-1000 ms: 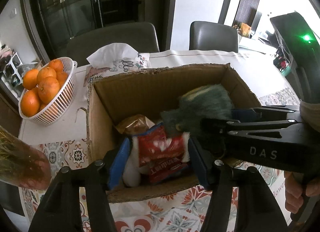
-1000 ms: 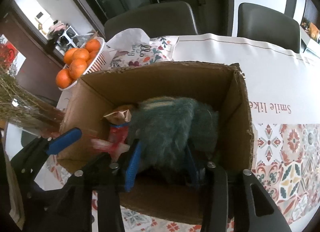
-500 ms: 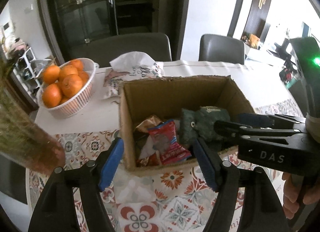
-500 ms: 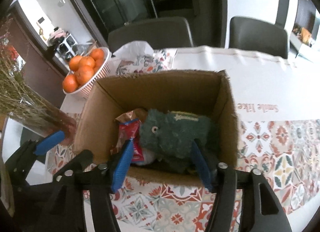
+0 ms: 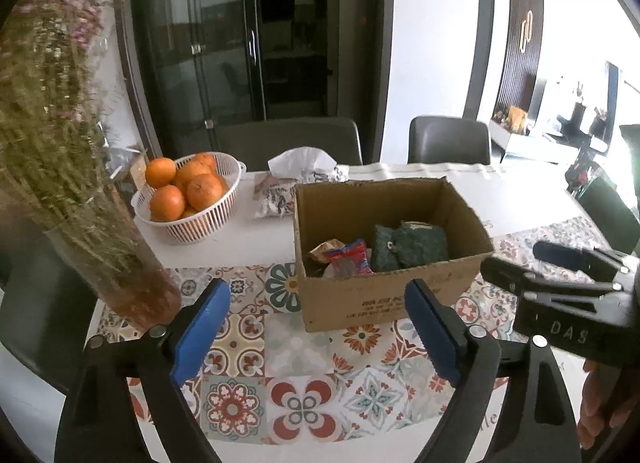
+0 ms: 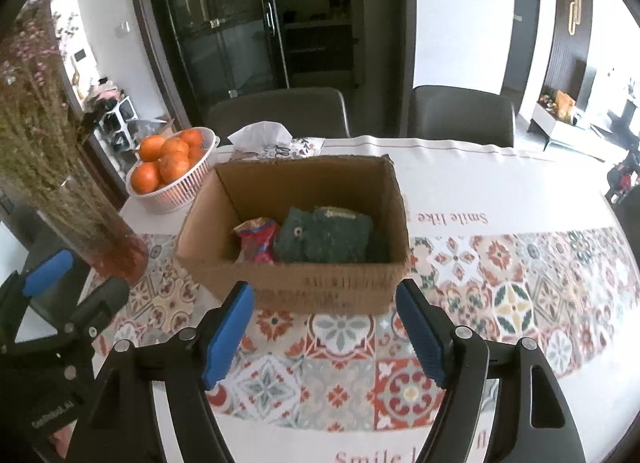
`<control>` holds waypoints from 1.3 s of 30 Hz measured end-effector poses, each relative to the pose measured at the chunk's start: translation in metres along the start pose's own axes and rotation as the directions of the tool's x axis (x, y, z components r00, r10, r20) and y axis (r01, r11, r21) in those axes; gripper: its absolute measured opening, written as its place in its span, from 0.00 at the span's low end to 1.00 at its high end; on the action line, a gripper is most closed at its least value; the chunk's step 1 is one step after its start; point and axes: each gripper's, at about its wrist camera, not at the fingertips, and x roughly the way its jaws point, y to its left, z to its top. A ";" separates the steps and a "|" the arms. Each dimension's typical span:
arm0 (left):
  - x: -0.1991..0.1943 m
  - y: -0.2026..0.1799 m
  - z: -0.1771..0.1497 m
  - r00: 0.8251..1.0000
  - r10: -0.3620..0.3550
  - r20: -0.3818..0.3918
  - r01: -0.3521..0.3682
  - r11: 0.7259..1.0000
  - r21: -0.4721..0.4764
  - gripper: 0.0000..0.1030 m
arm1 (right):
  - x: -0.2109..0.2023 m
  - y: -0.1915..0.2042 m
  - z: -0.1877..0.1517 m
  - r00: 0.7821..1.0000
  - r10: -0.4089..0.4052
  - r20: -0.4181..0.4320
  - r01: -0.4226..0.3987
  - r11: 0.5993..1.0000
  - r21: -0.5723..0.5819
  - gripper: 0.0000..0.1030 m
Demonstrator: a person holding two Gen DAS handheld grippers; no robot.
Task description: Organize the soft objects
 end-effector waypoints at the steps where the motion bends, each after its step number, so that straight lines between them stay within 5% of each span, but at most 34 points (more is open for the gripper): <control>1: -0.005 0.001 -0.003 1.000 -0.002 0.011 0.002 1.000 -0.001 0.91 | -0.006 0.001 -0.006 1.000 0.000 0.010 0.000 1.000 0.002 0.73; 21: -0.101 -0.012 -0.075 0.986 0.038 0.160 -0.038 0.999 -0.005 1.00 | -0.113 0.010 -0.100 0.970 -0.073 0.232 0.083 0.996 -0.032 0.83; 39: -0.197 -0.046 -0.148 0.973 0.103 0.208 -0.098 0.995 -0.034 1.00 | -0.199 -0.008 -0.184 0.959 -0.040 0.281 0.051 0.998 -0.033 0.84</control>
